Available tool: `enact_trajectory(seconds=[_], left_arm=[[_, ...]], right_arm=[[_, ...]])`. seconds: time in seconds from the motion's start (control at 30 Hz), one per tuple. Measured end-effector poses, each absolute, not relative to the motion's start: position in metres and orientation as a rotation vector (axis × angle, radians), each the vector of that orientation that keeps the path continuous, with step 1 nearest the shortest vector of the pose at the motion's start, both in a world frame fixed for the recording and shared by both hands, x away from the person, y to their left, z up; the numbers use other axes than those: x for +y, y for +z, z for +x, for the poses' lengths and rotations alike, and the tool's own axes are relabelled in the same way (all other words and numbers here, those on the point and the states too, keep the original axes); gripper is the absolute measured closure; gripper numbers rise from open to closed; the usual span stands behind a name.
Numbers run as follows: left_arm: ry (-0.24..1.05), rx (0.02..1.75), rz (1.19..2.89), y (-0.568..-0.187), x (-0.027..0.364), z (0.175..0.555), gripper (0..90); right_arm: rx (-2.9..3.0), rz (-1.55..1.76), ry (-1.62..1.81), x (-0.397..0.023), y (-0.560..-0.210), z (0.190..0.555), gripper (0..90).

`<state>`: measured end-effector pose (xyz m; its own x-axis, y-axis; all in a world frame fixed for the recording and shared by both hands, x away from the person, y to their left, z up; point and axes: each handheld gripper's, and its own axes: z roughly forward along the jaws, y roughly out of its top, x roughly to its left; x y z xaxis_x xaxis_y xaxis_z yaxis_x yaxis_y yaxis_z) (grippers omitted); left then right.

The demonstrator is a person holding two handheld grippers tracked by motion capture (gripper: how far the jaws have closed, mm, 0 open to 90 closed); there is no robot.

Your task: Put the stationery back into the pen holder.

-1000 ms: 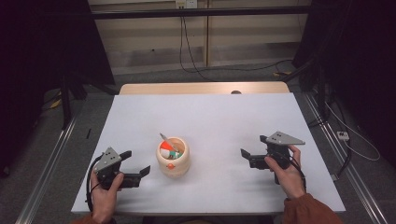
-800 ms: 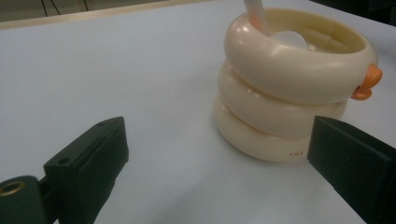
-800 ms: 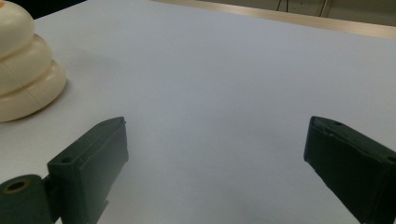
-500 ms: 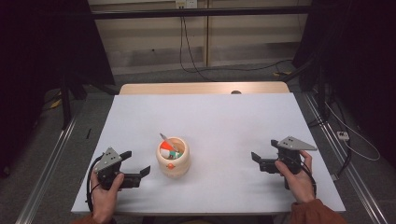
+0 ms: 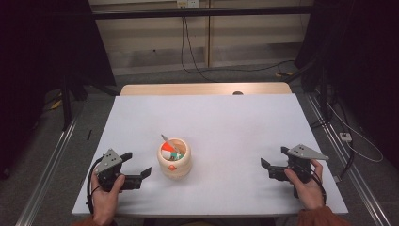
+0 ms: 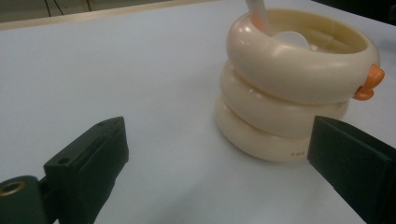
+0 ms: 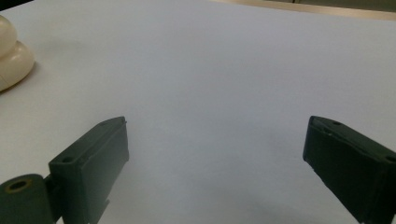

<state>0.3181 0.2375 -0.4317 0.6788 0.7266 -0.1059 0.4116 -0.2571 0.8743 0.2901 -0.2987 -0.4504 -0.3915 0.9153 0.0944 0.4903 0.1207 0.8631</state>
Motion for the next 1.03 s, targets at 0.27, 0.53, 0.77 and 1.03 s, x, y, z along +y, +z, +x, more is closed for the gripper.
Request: enact_trajectory(seconds=[0.27, 0.53, 0.77, 1.03], left_arm=[[0.406, 0.896, 1.893, -0.431, 0.238, 0.318, 5.4], [0.408, 0.907, 1.893, -0.432, 0.239, 0.320, 5.5], [0.405, 0.920, 1.886, -0.432, 0.239, 0.320, 5.9], [0.406, 0.918, 1.887, -0.432, 0.240, 0.321, 5.9]], right_arm=[[1.916, 1.360, 1.196, -0.305, -0.455, 0.282, 6.8], [1.907, 1.348, 1.201, -0.307, -0.459, 0.282, 6.9], [1.916, 1.336, 1.208, -0.305, -0.460, 0.283, 6.9], [1.922, 1.328, 1.206, -0.305, -0.461, 0.284, 6.9]])
